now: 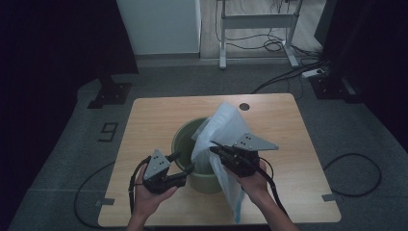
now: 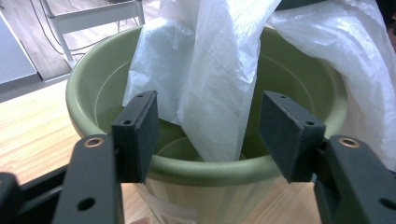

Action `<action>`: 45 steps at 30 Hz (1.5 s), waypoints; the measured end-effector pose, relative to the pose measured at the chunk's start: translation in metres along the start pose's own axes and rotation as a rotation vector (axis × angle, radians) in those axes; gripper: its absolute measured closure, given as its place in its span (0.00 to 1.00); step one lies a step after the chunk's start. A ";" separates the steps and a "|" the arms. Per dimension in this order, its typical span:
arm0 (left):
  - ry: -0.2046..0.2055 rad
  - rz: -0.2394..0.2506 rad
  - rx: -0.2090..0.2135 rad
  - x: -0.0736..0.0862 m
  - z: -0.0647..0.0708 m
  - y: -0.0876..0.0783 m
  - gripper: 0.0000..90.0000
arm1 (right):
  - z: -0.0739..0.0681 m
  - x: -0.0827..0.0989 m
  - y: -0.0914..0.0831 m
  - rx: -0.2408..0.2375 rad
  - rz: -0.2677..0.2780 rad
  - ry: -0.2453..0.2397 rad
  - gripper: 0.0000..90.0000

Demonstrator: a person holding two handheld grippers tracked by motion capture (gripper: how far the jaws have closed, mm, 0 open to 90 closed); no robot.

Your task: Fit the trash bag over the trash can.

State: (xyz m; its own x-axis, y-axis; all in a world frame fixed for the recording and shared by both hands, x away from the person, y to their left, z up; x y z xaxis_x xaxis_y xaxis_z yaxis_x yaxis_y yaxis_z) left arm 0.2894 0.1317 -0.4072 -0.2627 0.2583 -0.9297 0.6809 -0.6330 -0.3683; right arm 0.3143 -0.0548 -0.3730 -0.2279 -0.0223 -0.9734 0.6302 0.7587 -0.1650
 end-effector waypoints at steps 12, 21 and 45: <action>0.029 0.006 0.004 -0.007 0.004 0.016 0.86 | 0.000 0.003 0.002 -0.015 0.004 0.008 0.97; -0.007 -0.010 -0.025 -0.007 0.000 0.021 1.00 | -0.008 0.011 -0.012 0.001 0.043 -0.020 0.52; -0.040 -0.025 -0.045 -0.007 -0.005 0.022 1.00 | -0.030 0.096 -0.069 0.191 0.039 0.015 0.28</action>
State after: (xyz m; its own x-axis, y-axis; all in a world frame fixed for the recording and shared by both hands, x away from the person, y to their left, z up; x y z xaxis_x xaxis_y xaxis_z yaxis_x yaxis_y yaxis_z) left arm 0.3091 0.1196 -0.4085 -0.3064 0.2434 -0.9203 0.7034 -0.5935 -0.3912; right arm 0.2269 -0.0893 -0.4499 -0.2113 0.0154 -0.9773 0.7678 0.6214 -0.1562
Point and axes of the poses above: each handheld gripper's, and its own axes: y roughly forward along the jaws, x roughly out of its underside, z roughly to its right, the point moved 5 cm from there along y, roughly forward along the jaws, and after that the axes turned 3 degrees about z, right-handed, at the moved point
